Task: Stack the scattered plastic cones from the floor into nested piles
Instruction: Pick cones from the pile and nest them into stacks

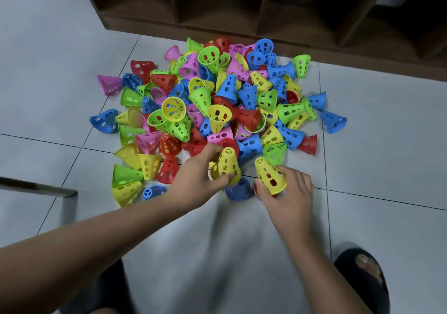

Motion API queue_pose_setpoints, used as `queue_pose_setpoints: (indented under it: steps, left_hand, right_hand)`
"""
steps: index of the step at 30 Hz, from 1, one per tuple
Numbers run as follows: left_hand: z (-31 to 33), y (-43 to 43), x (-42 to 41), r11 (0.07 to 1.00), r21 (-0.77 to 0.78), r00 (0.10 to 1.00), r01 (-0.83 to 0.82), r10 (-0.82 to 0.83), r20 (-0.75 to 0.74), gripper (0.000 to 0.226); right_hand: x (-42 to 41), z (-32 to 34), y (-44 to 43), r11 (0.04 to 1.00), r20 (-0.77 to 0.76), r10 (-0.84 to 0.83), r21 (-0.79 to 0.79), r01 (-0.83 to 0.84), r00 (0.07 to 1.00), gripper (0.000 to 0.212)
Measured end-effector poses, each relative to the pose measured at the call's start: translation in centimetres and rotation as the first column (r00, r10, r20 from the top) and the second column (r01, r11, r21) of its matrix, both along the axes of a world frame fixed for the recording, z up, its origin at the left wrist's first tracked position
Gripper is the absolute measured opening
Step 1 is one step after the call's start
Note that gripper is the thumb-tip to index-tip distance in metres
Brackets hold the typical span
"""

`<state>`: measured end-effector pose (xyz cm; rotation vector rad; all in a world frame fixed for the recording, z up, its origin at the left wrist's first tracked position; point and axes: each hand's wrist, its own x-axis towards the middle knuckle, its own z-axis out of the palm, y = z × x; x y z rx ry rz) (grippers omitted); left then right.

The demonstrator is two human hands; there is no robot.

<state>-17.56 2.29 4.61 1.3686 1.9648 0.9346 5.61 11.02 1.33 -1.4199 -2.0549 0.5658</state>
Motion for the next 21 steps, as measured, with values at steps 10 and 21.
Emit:
queue_pose_setpoints:
  steps: [10, 21]
  left_hand:
    - [-4.6, 1.0, 2.7, 0.936, -0.191, 0.917, 0.296, -0.335, -0.216, 0.05]
    - [-5.0, -3.4, -1.7, 0.968, -0.099, 0.9, 0.229, -0.25, -0.357, 0.056]
  right_hand:
    - [2.1, -4.0, -1.0, 0.928, -0.035, -0.058, -0.37, 0.041, 0.998, 0.051]
    - [-1.5, -0.2, -3.0, 0.996, -0.126, 0.002, -0.084, -0.013, 0.992, 0.068]
